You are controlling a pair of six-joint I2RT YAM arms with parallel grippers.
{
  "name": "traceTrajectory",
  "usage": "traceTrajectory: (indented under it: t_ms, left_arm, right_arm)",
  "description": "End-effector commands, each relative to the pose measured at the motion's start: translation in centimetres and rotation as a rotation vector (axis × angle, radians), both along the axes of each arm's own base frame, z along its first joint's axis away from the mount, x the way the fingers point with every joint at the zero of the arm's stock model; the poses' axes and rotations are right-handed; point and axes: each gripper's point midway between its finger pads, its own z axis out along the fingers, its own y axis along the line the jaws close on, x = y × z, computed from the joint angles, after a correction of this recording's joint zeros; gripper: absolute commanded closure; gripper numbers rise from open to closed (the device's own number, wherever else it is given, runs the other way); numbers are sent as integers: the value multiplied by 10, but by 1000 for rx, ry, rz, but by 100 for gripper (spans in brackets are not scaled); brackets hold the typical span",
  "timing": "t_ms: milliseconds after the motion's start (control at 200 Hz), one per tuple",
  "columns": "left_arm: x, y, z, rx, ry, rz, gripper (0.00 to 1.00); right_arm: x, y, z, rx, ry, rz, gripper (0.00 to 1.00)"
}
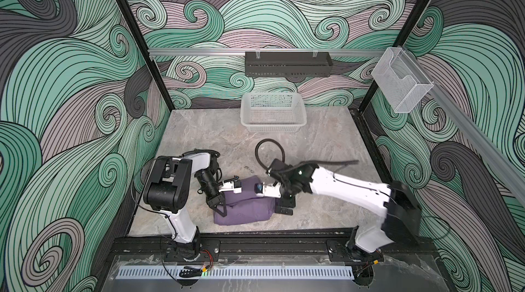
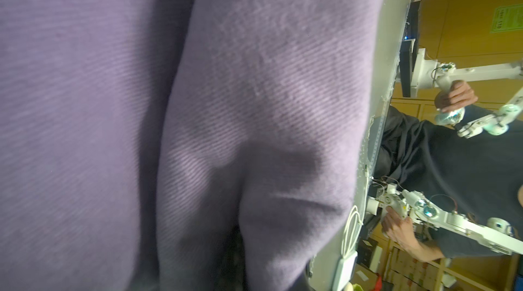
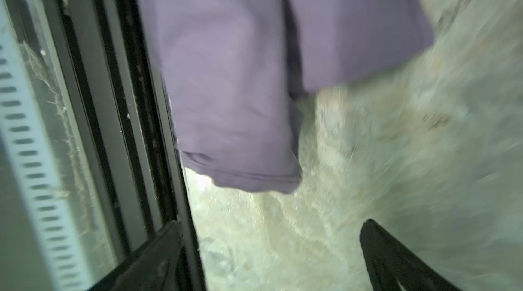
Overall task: Roll up the long pants
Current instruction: Roll the long pant at the center of the board.
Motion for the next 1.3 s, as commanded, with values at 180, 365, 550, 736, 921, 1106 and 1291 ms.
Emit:
traceTrajectory:
  t_ms: [180,365,550,736,921,1106,1291]
  left_arm:
    - [5,21,-24,140,21,-33,100]
    - [5,19,-23,133,20,-27,100]
    - [4,19,-22,126,21,-35,100]
    - [4,19,-18,122,5,-35,100]
    - [12,20,-15,131,-22,-10,78]
    - [57,35,19,106,-64,129,1]
    - [109,87,55,88,-135,316,1]
  right_arm:
    - [-25,52,1,111,-383,185,1]
    - [8,74,-27,118,-571,95,1]
    - [32,81,-75,2,-542,60,1]
    - [21,78,-112,-70,-348,113,14]
    - [-6,66,-123,-137,-156,216,100]
    - [-57,51,-126,-288,193,306,100]
    - [-82,44,-133,-406,468,262,100]
